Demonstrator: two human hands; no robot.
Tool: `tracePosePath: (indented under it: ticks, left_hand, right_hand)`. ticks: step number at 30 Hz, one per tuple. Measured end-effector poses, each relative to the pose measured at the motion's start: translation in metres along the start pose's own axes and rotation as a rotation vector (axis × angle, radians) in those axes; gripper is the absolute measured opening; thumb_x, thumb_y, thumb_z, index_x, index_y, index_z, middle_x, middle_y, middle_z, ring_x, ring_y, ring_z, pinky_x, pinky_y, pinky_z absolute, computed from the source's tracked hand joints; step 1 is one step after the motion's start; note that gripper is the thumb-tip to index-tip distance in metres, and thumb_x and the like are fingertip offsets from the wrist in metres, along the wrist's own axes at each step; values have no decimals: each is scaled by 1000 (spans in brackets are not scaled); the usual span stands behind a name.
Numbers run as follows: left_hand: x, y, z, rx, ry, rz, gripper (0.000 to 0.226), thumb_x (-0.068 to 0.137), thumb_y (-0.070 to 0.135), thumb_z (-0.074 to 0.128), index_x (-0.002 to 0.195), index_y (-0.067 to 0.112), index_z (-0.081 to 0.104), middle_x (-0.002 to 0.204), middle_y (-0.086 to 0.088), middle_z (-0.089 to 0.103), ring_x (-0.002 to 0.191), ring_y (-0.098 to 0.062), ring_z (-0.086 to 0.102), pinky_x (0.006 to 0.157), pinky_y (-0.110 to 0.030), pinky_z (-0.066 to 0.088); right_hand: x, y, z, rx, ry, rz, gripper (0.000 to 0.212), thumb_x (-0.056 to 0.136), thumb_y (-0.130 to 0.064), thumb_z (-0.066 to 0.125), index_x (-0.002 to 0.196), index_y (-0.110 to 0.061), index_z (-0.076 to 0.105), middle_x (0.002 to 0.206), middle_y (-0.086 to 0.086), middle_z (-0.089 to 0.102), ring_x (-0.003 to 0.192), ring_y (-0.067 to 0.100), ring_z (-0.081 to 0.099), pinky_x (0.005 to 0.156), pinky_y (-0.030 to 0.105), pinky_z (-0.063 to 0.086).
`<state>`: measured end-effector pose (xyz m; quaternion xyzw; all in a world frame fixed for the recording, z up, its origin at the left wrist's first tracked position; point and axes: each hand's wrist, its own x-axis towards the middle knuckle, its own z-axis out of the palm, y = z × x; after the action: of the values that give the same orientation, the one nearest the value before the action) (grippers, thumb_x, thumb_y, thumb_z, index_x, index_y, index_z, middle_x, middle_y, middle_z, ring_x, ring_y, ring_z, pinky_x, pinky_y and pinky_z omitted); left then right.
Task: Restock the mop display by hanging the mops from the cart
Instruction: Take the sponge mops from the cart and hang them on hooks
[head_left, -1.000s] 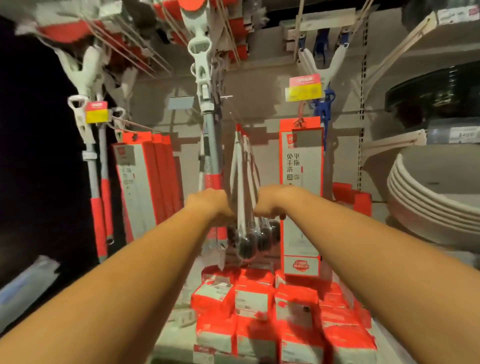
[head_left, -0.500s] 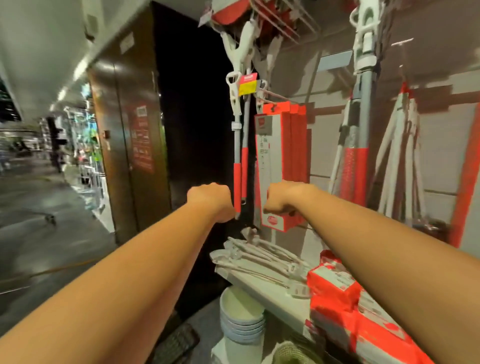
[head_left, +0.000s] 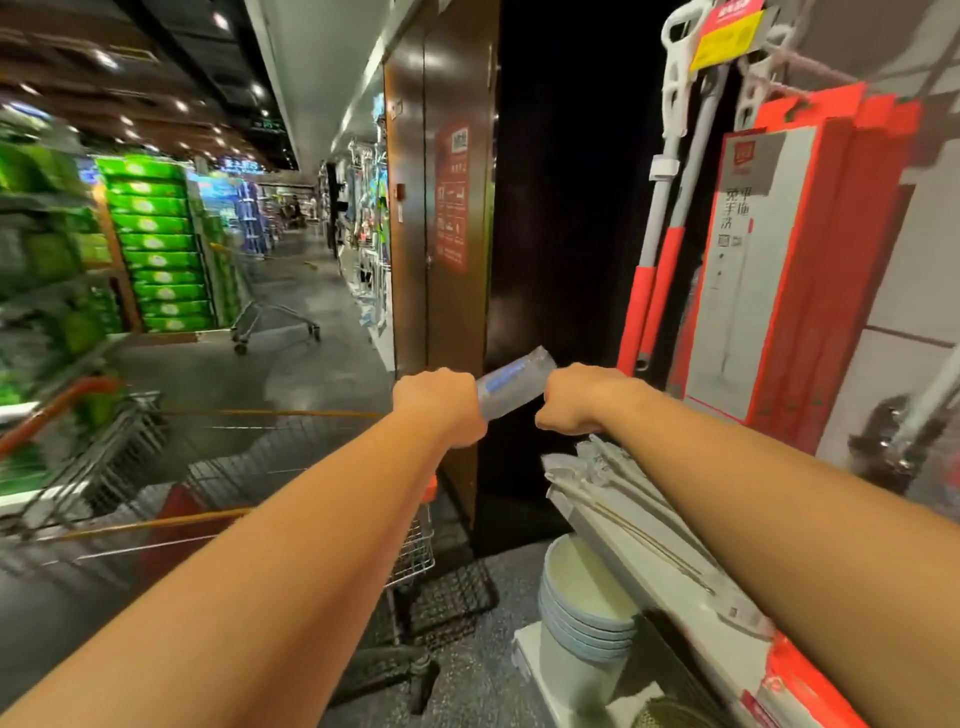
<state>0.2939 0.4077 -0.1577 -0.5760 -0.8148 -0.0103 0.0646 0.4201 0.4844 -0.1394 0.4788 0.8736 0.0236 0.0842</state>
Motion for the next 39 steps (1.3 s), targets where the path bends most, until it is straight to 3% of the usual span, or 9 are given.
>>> tracePosePath:
  ticks: [2, 6, 12, 19, 24, 26, 29, 35, 39]
  left_hand:
    - [6, -12, 12, 14, -15, -33, 24, 92, 33, 52, 106, 16, 61, 84, -3, 50, 78, -25, 51, 68, -34, 40]
    - [27, -48, 39, 23, -48, -74, 24, 91, 31, 52, 108, 16, 61, 82, -2, 49, 78, -25, 50, 69, -34, 40]
    - [71, -118, 71, 50, -87, -92, 21, 91, 32, 55, 101, 16, 63, 98, -5, 63, 90, -27, 59, 70, -34, 40]
    - [134, -223, 107, 73, -111, -60, 29, 91, 33, 53, 110, 16, 65, 109, -6, 66, 102, -28, 62, 73, -32, 39]
    - [157, -273, 144, 69, -171, -63, 26, 94, 30, 51, 109, 15, 64, 113, -6, 64, 105, -27, 61, 73, -33, 37]
    - [165, -288, 156, 69, -189, -74, 25, 94, 30, 51, 108, 14, 64, 112, -6, 65, 104, -27, 62, 72, -33, 38]
    - [178, -305, 174, 54, -215, -92, 26, 94, 30, 49, 110, 15, 64, 112, -6, 65, 102, -28, 62, 71, -34, 37]
    - [214, -325, 206, 83, -242, -120, 24, 94, 30, 52, 109, 15, 64, 112, -7, 66, 104, -28, 62, 73, -34, 37]
    - [243, -339, 231, 57, -278, -157, 30, 96, 33, 49, 115, 14, 62, 117, -8, 64, 109, -29, 61, 74, -34, 36]
  right_hand:
    - [18, -12, 9, -22, -24, -40, 34, 94, -22, 47, 123, -7, 56, 110, 12, 53, 93, 29, 54, 73, 32, 38]
    - [65, -46, 26, -57, -32, -101, 13, 92, -21, 50, 96, -10, 57, 89, 9, 58, 77, 24, 53, 64, 30, 41]
    - [133, -107, 32, -85, -20, -173, 30, 94, -26, 49, 116, -8, 60, 111, 10, 64, 86, 23, 54, 76, 32, 45]
    - [220, -200, 39, -37, -24, -189, 34, 92, -34, 49, 115, -12, 61, 115, 11, 63, 103, 30, 60, 78, 33, 44]
    - [264, -250, 53, -30, -99, -228, 22, 92, -31, 47, 98, -14, 60, 94, 6, 54, 87, 26, 55, 73, 33, 43]
    - [279, -265, 58, -34, -124, -253, 23, 93, -29, 46, 100, -12, 60, 92, 5, 53, 83, 24, 52, 70, 32, 41]
    - [300, -282, 68, -62, -137, -263, 16, 92, -24, 45, 84, -13, 55, 88, 6, 55, 79, 24, 50, 67, 30, 37]
    - [354, -302, 91, -83, -145, -310, 27, 91, -25, 48, 67, -14, 45, 77, 4, 51, 78, 28, 52, 70, 33, 42]
    - [399, -309, 105, -117, -172, -374, 16, 92, -28, 48, 90, -15, 57, 93, 8, 57, 88, 30, 57, 72, 33, 42]
